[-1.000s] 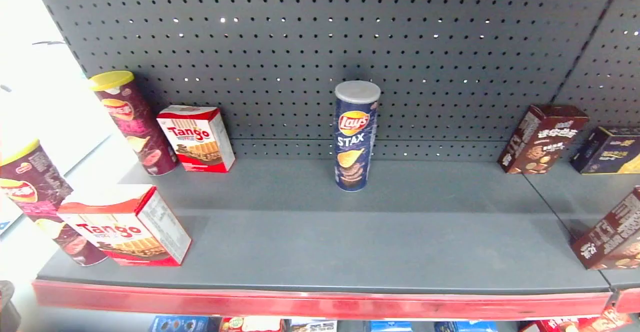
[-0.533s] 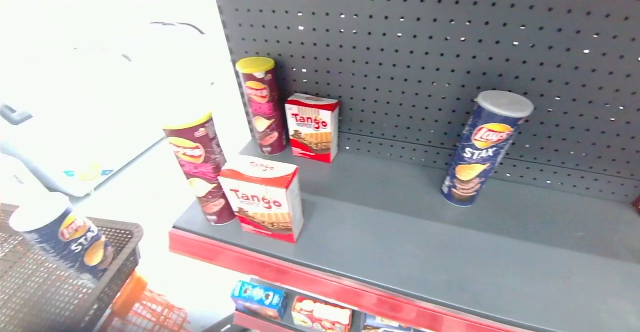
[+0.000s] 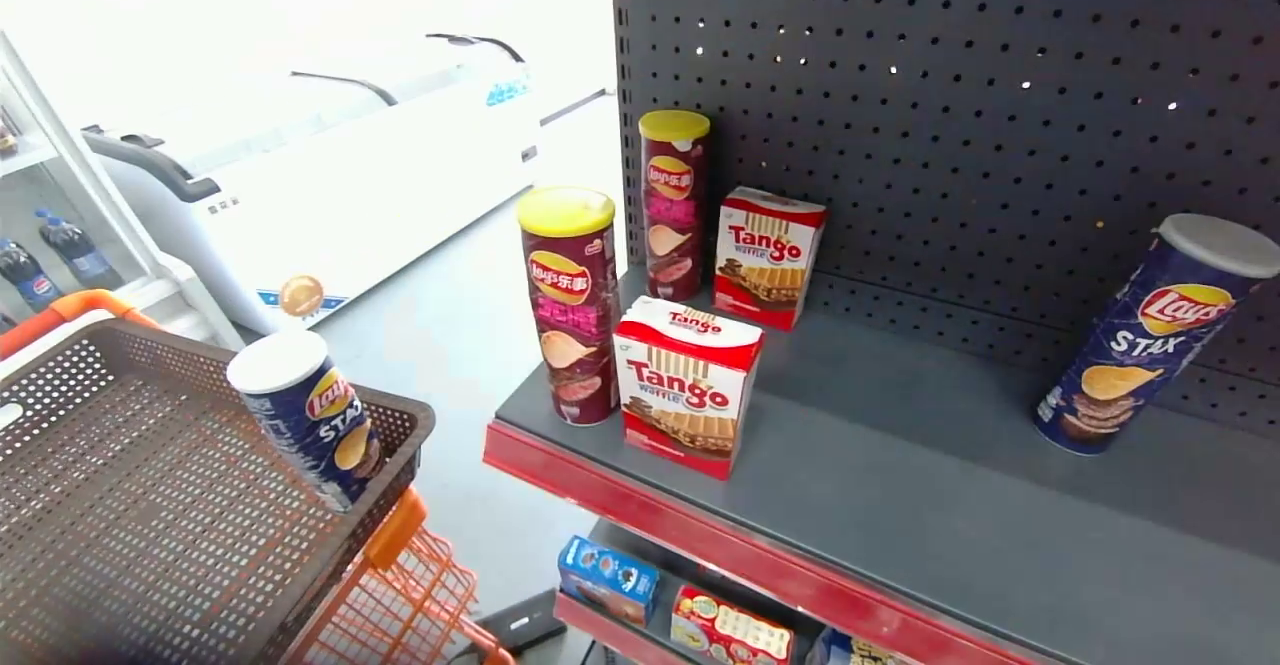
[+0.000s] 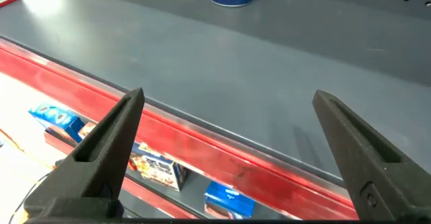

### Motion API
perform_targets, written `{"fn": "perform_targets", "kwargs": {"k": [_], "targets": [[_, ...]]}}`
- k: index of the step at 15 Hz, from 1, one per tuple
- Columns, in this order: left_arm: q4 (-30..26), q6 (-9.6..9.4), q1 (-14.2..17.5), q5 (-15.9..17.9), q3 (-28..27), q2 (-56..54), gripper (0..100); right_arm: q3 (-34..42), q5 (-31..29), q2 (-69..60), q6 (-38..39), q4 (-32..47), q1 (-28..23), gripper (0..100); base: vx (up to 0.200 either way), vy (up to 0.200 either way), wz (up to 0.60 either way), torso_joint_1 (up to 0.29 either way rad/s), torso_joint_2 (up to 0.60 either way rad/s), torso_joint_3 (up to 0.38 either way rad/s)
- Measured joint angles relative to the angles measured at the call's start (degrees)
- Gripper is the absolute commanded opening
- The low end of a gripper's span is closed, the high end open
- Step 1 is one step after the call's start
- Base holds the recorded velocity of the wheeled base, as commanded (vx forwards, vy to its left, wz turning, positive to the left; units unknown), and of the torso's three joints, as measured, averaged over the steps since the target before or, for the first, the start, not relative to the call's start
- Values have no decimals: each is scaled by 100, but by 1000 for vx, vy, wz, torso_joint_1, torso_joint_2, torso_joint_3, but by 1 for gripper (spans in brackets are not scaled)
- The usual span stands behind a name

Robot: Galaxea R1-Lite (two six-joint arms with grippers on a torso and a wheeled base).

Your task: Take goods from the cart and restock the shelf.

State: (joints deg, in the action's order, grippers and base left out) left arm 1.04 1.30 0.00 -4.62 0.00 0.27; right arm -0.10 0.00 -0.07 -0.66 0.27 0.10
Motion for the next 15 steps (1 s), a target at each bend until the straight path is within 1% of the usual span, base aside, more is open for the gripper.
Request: {"fn": "perform_targets", "kwargs": {"k": [6,9,11,13,15], "targets": [[0,-16,0,20,0,0,100,0,0,0,0,0,-5,100,0,0,0,0,0,0],[-4,-44,0,85,0,0,100,0,0,0,0,0,-2,100,0,0,0,0,0,0],[-26,-65,7,24,-13,0,100,0,0,0,-2,0,-2,100,0,0,0,0,0,0],[-141,-119,24,22,-327,102,100,0,0,0,-2,-2,-2,100,0,0,0,0,0,0],[-295,-77,140,82,-868,629,100,0,0,0,0,0,-2,100,0,0,0,0,0,0]]}}
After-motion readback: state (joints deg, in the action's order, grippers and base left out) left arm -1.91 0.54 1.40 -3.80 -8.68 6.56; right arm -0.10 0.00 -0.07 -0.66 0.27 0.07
